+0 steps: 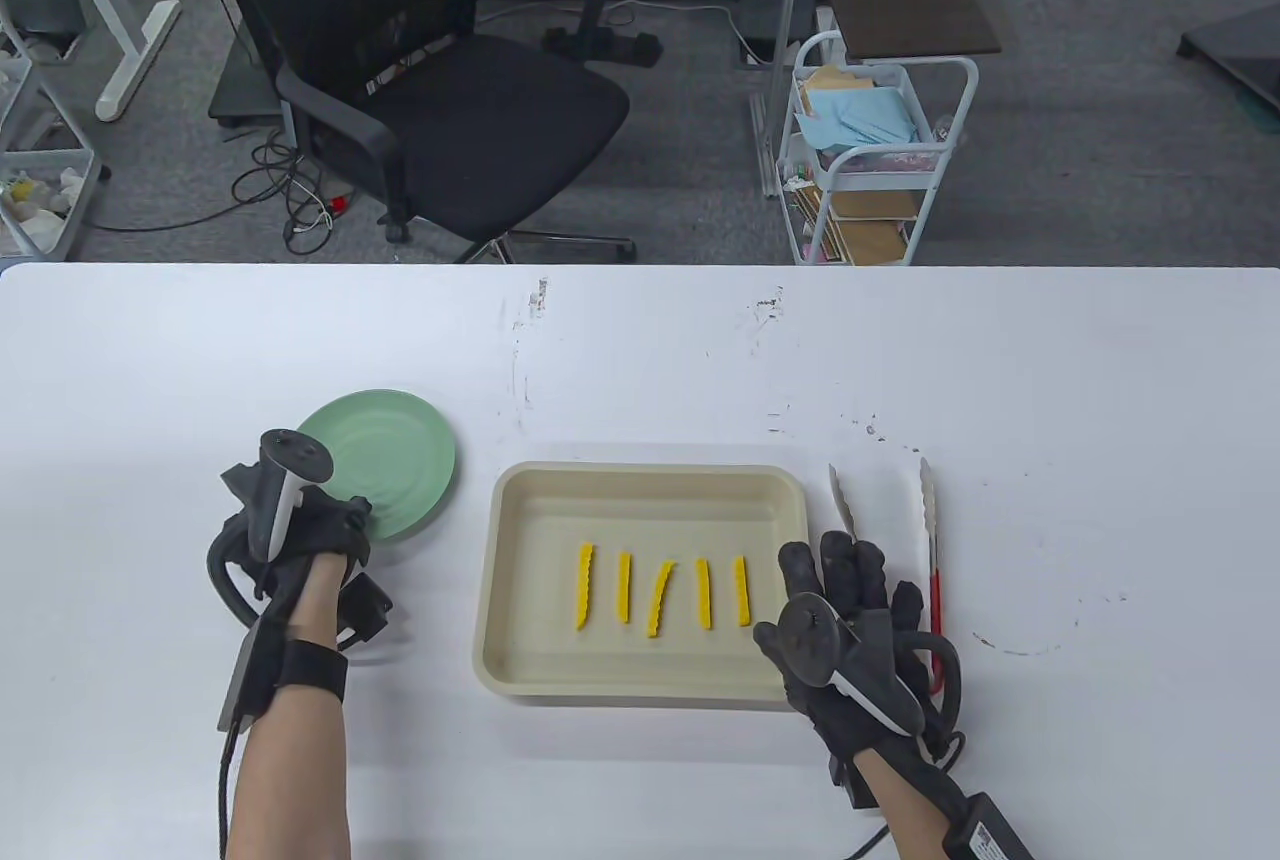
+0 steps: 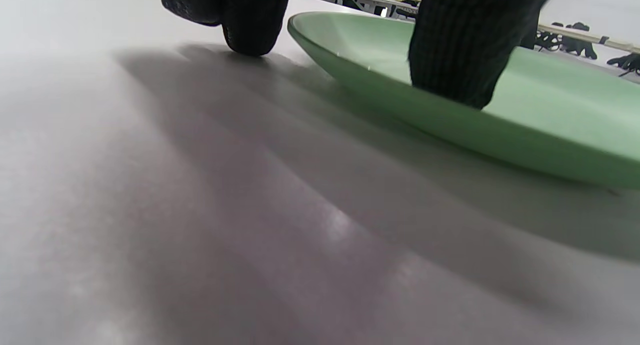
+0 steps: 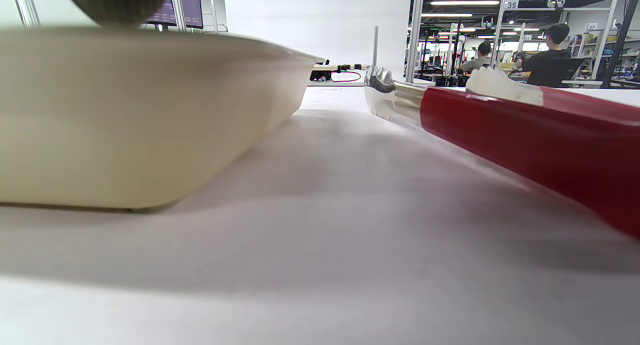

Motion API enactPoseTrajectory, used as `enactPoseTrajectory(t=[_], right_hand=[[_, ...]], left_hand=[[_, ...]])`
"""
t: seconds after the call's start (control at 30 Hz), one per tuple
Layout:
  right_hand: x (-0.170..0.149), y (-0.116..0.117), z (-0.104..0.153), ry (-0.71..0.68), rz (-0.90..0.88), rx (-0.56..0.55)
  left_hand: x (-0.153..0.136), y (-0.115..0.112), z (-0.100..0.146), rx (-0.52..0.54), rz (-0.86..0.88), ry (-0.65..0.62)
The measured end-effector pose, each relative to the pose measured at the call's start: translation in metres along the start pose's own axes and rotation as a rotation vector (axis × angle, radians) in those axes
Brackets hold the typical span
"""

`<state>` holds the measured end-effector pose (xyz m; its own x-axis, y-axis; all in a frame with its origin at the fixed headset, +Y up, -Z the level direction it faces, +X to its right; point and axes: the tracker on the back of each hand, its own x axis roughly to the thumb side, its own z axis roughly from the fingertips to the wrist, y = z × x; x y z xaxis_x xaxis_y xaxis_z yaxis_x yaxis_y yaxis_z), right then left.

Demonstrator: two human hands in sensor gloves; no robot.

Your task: Hold plate and receive fries gripped by tongs from baking tray

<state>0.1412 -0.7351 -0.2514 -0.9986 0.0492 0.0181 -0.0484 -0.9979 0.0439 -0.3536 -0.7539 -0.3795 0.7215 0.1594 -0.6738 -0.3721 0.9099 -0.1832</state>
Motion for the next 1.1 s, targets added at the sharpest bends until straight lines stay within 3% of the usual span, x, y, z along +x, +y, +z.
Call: enactPoseTrajectory(t=[0.23,0.43,0.6,0.8,0.87,0.97,1.1], right_hand=[[0.0,-0.001,0.0,0.017,0.014,0.003],[0.002,-0.006,0.003,-0.003,-0.004,-0.019],[0.004,-0.008,0.004,-0.011,0.004,-0.028],[0.002,-0.014,0.006,-0.006,-0.011,-0.052],[0.001,-0.014,0.006,-0.004,-0.02,-0.05],[0.001,-0.014,0.005,-0.004,-0.024,-0.043],[0.0,-0.014,0.005,-0.007,-0.027,-0.037]], left_hand=[[0.005,0.006,-0.004,0.051,-0.007,0.008],[-0.006,0.01,-0.009,0.018,0.055,0.037],[-0.012,0.016,-0.004,0.04,0.137,-0.022],[-0.023,0.02,0.006,0.051,0.364,-0.093],[-0.028,0.018,0.007,-0.008,0.424,-0.105],[-0.037,0.018,0.01,-0.051,0.67,-0.117],[-0.043,0.026,0.021,-0.063,0.833,-0.199]])
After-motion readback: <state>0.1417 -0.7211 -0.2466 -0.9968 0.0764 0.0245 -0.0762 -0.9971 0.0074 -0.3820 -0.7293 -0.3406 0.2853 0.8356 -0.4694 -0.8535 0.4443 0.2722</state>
